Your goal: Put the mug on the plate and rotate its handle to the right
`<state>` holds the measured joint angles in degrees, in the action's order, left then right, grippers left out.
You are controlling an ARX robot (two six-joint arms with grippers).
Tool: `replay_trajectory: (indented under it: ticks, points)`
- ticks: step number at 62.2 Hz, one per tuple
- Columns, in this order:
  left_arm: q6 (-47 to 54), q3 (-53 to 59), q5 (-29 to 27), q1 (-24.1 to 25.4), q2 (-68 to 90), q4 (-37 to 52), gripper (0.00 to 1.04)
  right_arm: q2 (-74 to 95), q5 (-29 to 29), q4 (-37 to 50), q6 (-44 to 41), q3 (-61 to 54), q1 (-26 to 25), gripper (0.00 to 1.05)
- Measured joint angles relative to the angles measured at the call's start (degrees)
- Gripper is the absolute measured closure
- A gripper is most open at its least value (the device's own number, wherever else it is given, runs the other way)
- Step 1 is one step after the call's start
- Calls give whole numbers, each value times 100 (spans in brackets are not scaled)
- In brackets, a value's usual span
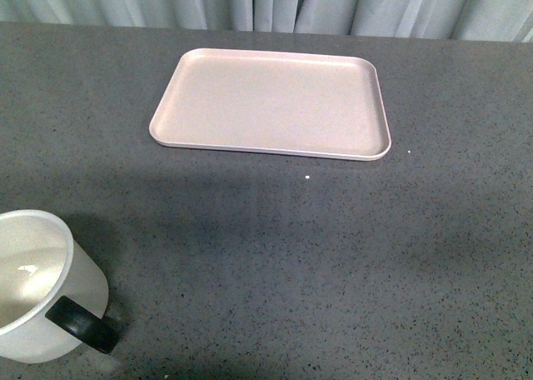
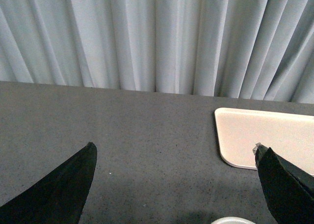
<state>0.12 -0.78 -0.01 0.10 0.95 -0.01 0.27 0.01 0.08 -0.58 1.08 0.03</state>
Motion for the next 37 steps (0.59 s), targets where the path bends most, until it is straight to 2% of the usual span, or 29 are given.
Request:
replay_trajectory:
  ticks: [28, 30, 32, 37]
  points:
    - [0, 0, -2, 0, 0, 0, 9, 0, 0, 0, 0, 0, 0, 9]
    - [-28, -48, -90, -24, 90, -153, 9, 0, 0, 0, 0, 0, 0, 9]
    - [-72, -452, -297, -83, 535, -1137, 9, 0, 2, 0, 0, 0, 0, 9]
    - [-28, -1150, -291, -74, 1628, -2293, 9, 0, -7, 0, 0, 0, 0, 9]
